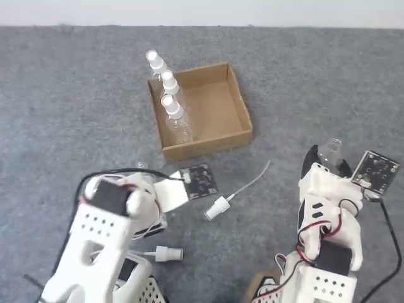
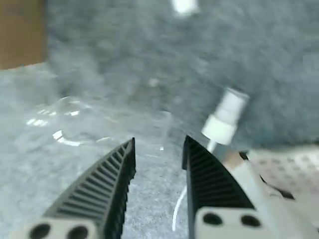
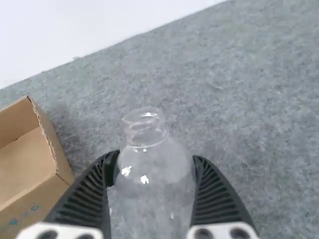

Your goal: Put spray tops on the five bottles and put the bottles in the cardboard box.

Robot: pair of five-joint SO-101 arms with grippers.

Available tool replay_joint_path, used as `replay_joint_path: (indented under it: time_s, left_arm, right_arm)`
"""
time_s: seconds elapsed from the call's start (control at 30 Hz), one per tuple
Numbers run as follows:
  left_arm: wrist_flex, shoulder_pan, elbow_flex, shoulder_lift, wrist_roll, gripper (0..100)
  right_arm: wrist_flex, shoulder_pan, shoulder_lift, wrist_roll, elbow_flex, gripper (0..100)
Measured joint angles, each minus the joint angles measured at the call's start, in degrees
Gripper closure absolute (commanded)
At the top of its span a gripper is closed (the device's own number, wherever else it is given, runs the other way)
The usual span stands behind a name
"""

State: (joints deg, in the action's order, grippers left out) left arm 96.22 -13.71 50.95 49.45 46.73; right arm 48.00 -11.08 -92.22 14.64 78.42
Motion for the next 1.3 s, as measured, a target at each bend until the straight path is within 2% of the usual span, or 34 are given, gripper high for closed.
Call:
replay_joint_path:
  time_s: [0.23, 0.57, 0.67, 0.9, 1.13, 1.3]
  left_arm:
    - [0.2, -5.0, 0.0, -11.2, 4.6, 86]
    - [0.0, -14.9, 0.0, -21.7, 4.7, 85]
    - [-3.4, -16.8, 0.2, -26.0, 4.7, 86]
    - [-10.1, -17.7, 1.3, -38.0, 4.7, 86]
    - [-17.8, -17.8, 4.9, -42.3, 2.6, 86]
    - [-19.3, -17.8, 5.4, -42.3, -1.4, 97]
  right_arm:
    - [-0.4, -3.1, 0.0, 0.0, 0.0, 99.2]
    - [-1.5, -5.3, 0.0, 0.0, 0.0, 99.1]
    - [-1.5, -5.3, 0.0, 0.0, 0.0, 99.1]
    - [-1.5, -5.3, 0.0, 0.0, 0.0, 99.1]
    - [-1.5, -5.3, 0.0, 0.0, 0.0, 99.1]
    - [-1.5, -5.3, 0.0, 0.0, 0.0, 99.1]
